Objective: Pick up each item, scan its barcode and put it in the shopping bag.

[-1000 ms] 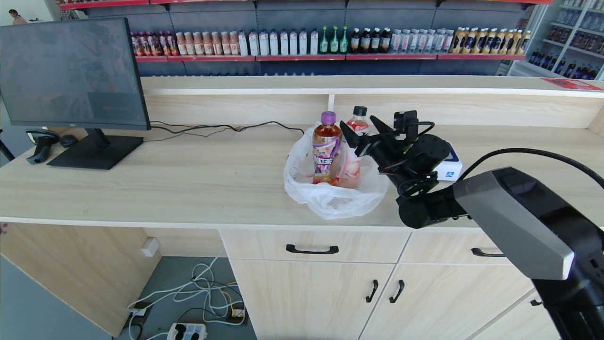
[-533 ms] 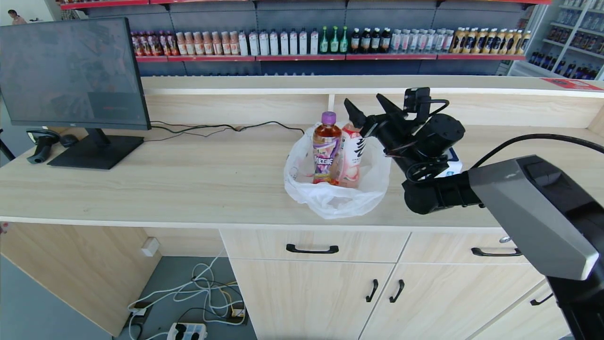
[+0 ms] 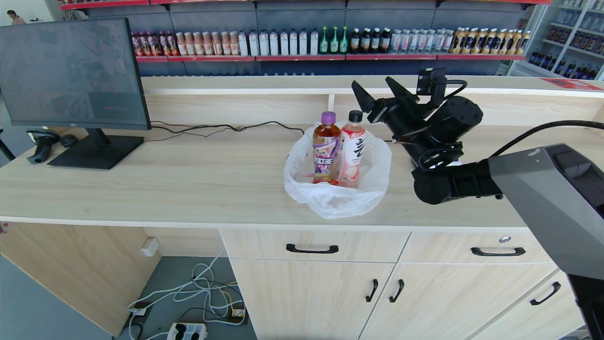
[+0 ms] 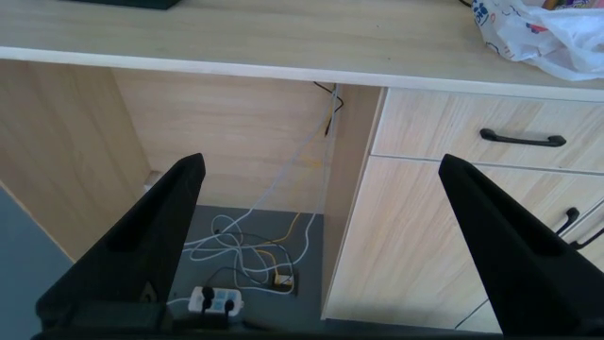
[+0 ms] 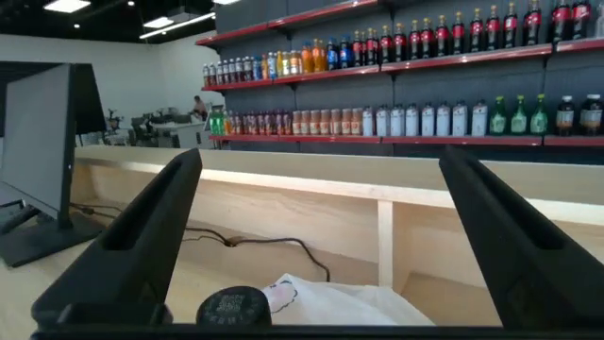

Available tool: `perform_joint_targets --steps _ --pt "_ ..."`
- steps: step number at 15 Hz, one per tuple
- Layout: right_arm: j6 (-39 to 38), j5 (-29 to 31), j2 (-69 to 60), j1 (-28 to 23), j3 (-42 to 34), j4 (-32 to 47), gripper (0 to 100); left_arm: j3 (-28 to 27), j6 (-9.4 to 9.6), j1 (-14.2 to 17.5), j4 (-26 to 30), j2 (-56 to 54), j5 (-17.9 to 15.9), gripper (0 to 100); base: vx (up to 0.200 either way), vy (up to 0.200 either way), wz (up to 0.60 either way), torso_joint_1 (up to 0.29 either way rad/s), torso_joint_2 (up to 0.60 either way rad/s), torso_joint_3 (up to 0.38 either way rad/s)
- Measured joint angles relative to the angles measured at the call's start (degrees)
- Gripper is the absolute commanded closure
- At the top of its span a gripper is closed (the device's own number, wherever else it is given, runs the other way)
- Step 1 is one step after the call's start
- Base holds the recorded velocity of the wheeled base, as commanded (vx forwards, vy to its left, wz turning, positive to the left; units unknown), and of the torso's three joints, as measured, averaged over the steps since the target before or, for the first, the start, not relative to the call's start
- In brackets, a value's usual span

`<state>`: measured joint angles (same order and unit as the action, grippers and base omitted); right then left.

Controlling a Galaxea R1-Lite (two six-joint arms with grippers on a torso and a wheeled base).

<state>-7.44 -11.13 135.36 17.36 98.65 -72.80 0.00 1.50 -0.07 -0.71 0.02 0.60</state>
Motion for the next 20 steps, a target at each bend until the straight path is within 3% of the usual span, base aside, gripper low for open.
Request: perform_joint_targets --steps 3,6,8,16,18,20 --pt "0.6 1.06 -4.9 -1.32 -2.82 2.55 0 0.0 -0.09 0.02 -0.05 0.0 -0.02 0 0.0 0.0 0.0 0.0 0.0 0.0" --pt "2.19 1.32 -14.12 -2.58 -12.51 5.69 0 0.0 -0.09 0.02 -0.05 0.0 -0.05 0 0.0 0.0 0.0 0.0 0.0 0.0" --pt "3.63 1.52 -22.08 -2.89 -23.24 7.12 0 0.0 -0.11 0.02 -0.02 0.0 -0.05 0 0.0 0.0 0.0 0.0 0.0 0.0" --pt "6.79 7.14 -52.76 -2.97 -84.35 2.77 0 0.0 -0.17 0.07 -0.02 0.0 0.0 0 0.0 0.0 0.0 0.0 0.0 0.0" --pt "8.5 8.27 -59.84 -2.1 -94.38 2.97 0 0.0 -0.17 0.07 -0.05 0.0 -0.02 0 0.0 0.0 0.0 0.0 0.0 0.0" --pt "11.15 9.13 -65.2 -1.43 -97.57 6.75 0 0.0 -0.17 0.07 -0.05 0.0 -0.02 0 0.0 0.0 0.0 0.0 0.0 0.0"
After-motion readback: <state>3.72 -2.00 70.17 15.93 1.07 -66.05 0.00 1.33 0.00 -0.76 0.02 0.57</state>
